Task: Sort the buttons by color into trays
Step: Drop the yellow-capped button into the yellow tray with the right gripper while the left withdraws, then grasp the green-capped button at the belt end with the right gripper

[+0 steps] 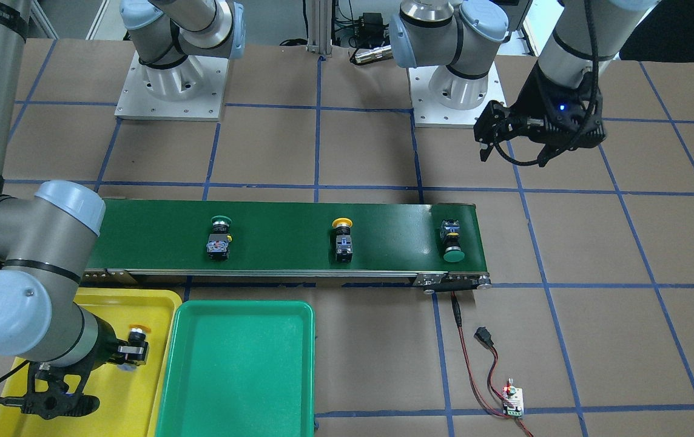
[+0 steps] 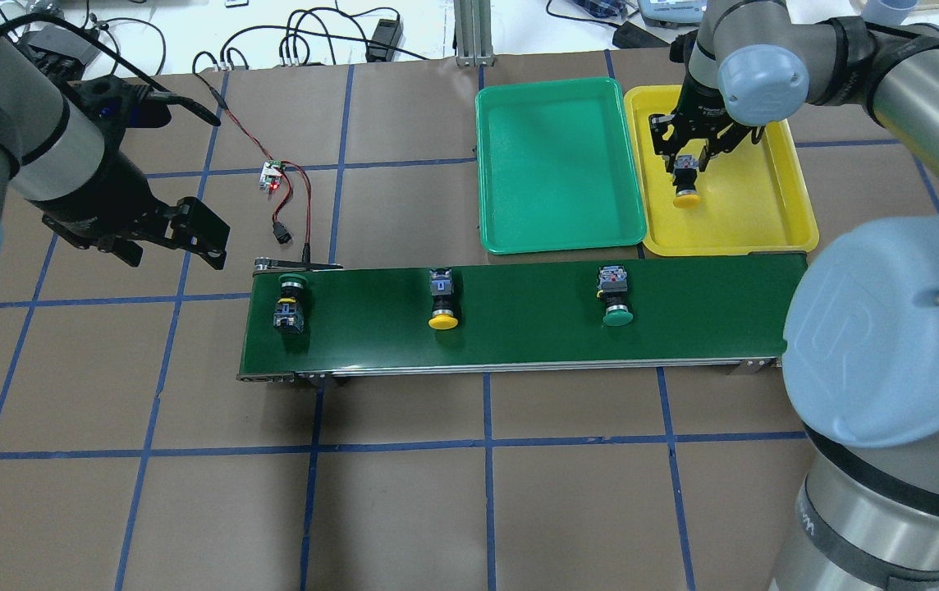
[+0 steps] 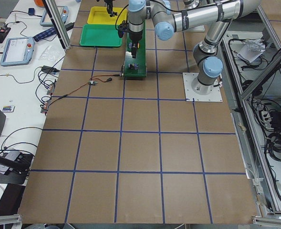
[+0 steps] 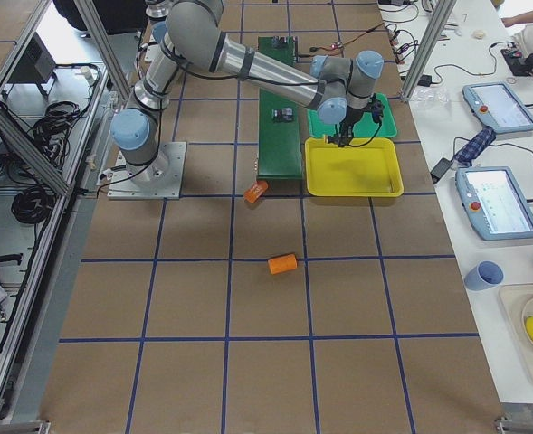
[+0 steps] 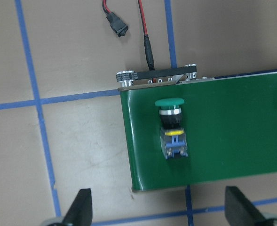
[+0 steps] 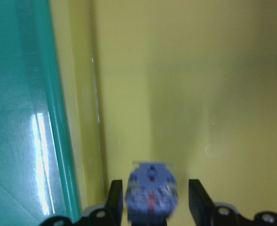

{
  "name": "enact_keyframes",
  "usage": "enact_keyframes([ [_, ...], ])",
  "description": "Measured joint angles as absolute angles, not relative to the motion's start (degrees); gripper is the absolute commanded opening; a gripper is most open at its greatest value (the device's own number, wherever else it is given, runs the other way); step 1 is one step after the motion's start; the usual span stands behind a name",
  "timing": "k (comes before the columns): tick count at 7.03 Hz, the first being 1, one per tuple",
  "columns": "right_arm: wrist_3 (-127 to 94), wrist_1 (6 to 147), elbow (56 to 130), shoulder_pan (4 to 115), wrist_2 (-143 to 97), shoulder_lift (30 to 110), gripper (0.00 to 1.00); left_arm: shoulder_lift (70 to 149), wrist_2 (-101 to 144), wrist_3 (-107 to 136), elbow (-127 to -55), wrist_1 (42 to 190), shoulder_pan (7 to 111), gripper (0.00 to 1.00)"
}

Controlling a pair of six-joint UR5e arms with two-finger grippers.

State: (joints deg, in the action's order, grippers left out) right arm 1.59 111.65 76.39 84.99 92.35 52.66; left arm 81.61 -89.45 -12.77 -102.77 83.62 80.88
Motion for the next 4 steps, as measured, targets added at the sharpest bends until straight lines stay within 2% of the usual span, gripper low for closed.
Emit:
enact_keyframes([
  [2, 1.66, 112.00, 76.21, 85.11, 91.92, 52.41, 1.00, 81.52, -91.77, -9.06, -101.32, 85.74, 81.73, 1.00],
  [4, 3.23, 109.21, 78.30, 85.26, 91.85, 56.17, 1.00, 82.86, -91.90, -8.34, -100.02, 85.11, 84.42, 1.00],
])
